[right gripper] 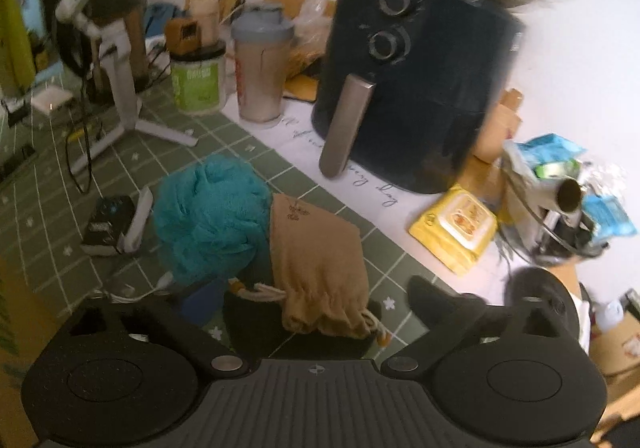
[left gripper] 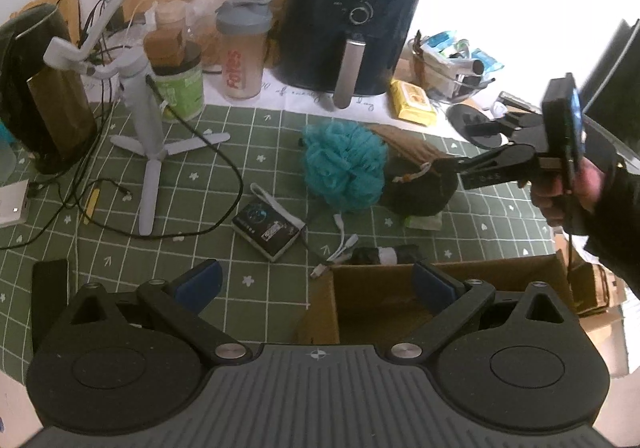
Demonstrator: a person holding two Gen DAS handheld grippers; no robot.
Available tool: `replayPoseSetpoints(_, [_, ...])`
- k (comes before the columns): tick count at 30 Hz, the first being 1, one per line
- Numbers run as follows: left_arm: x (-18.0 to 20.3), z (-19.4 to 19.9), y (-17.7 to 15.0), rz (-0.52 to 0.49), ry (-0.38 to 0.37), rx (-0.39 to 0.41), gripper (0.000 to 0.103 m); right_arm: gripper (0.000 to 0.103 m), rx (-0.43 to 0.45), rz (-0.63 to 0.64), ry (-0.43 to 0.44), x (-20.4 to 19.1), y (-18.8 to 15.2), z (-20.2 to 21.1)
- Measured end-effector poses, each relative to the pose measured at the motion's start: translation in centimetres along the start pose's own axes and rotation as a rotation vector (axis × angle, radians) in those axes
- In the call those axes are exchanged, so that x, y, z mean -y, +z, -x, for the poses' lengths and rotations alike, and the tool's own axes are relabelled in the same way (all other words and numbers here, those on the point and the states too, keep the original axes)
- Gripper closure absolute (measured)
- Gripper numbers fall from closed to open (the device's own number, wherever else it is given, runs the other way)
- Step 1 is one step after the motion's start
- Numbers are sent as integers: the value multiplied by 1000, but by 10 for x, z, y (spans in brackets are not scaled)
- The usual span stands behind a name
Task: Organize soft objects
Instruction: 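Grasp the brown drawstring pouch with the right tool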
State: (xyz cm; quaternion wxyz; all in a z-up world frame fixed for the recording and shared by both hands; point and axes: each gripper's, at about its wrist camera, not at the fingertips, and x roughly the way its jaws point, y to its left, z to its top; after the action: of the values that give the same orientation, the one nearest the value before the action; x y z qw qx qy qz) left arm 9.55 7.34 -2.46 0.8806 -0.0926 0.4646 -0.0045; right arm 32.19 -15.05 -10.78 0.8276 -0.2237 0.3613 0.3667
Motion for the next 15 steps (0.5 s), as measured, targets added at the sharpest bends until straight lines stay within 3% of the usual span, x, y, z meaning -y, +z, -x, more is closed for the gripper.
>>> replayPoseSetpoints(4, [-5, 1, -2, 23, 4, -4, 0, 23, -14, 88, -7, -9, 5, -21])
replayPoseSetpoints(9, [-12, 0, -2, 49, 8, -7, 0, 48, -38, 164, 3, -19, 11, -36])
replayPoseSetpoints(13, [-15, -2, -1, 62, 16, -6, 0, 52, -60, 210, -9, -27, 12, -49])
replayPoseSetpoints(15, [-15, -2, 0, 64, 16, -2, 0, 60, -81, 239, -13, -32, 11, -57])
